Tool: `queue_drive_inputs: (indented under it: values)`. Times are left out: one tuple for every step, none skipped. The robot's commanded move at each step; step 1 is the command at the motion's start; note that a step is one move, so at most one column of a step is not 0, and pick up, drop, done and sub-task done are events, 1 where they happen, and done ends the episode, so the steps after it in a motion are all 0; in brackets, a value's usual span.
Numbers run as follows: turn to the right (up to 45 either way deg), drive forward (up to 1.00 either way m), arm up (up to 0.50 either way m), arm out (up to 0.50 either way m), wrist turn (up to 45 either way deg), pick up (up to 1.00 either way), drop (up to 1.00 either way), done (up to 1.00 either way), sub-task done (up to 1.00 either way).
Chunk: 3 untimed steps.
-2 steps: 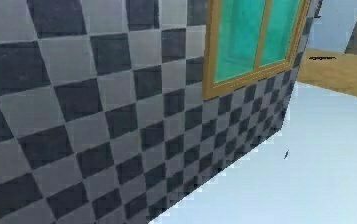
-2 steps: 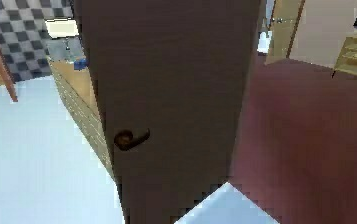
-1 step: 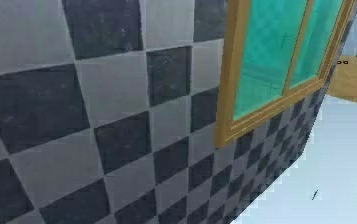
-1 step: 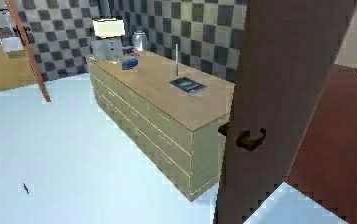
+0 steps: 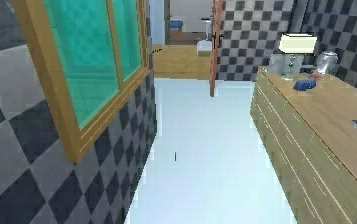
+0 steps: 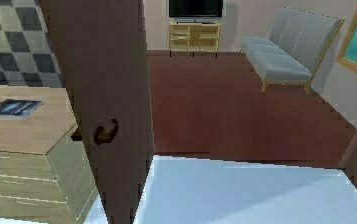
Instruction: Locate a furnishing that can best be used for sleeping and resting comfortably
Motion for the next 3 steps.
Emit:
queue_drive_inputs:
  values:
    - [6.0, 0.0, 0.0, 0.0, 0.0, 0.0, 0.0, 0.0, 0.0]
    - [0.0, 1.0, 0.0, 0.0, 0.0, 0.0, 0.0, 0.0, 0.0]
    - [0.0, 0.8, 0.0, 0.0, 0.0, 0.0, 0.0, 0.0, 0.0]
